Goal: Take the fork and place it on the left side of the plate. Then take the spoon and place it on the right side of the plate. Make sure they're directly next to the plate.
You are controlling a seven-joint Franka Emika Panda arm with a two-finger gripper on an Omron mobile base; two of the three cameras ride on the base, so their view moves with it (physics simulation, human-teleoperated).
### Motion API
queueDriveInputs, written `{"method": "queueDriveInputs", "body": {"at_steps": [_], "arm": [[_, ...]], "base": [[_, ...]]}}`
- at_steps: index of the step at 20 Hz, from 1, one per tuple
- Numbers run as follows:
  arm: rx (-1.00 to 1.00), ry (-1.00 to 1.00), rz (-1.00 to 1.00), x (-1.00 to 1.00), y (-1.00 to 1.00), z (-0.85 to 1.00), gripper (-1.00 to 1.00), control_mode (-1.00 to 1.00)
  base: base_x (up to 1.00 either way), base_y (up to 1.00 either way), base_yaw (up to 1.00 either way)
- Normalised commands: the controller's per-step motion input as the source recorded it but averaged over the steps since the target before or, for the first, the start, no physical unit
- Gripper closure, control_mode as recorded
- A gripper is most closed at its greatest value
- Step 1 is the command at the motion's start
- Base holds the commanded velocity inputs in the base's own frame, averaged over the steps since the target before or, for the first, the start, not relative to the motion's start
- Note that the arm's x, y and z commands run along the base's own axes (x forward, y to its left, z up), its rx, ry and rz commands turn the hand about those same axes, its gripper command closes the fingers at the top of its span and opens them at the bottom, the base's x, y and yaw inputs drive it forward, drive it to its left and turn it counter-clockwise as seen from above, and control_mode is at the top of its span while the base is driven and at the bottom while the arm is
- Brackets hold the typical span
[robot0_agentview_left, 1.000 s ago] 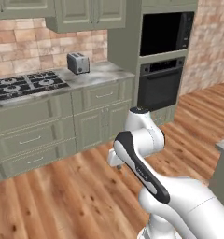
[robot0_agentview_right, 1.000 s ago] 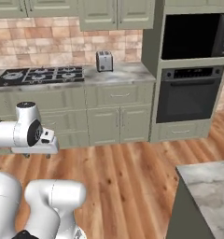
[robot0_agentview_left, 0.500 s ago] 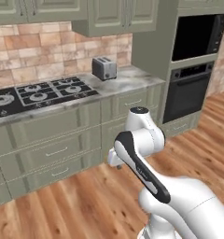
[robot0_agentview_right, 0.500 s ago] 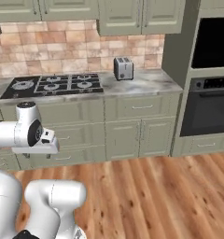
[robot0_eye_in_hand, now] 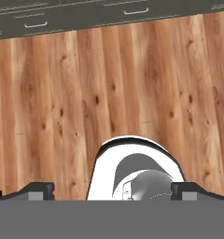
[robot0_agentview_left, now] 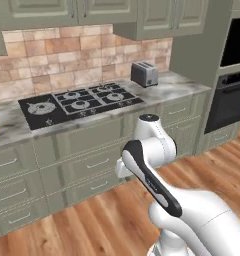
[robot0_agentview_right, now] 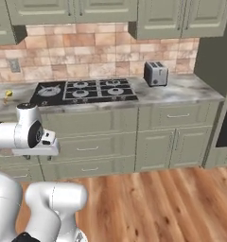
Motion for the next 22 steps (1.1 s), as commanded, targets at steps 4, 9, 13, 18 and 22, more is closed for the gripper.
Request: {"method": "queueDriveInputs", "body": {"at_steps": [4, 9, 13, 18, 22], "arm": [[0.00, 0.00, 0.00, 0.00, 0.00, 0.00, -1.00, 1.00], [0.00, 0.00, 0.00, 0.00, 0.00, 0.00, -1.00, 1.00], [0.00, 0.00, 0.00, 0.00, 0.00, 0.00, -1.00, 1.00], [0.00, 0.00, 0.00, 0.00, 0.00, 0.00, -1.00, 1.00], [0.00, 0.00, 0.00, 0.00, 0.00, 0.00, -1.00, 1.00]], "base": [[0.36, 0.94, 0.00], [0.31, 0.88, 0.12], [0.40, 0.89, 0.08], [0.47, 0.90, 0.05], [0.57, 0.82, 0.08]]}}
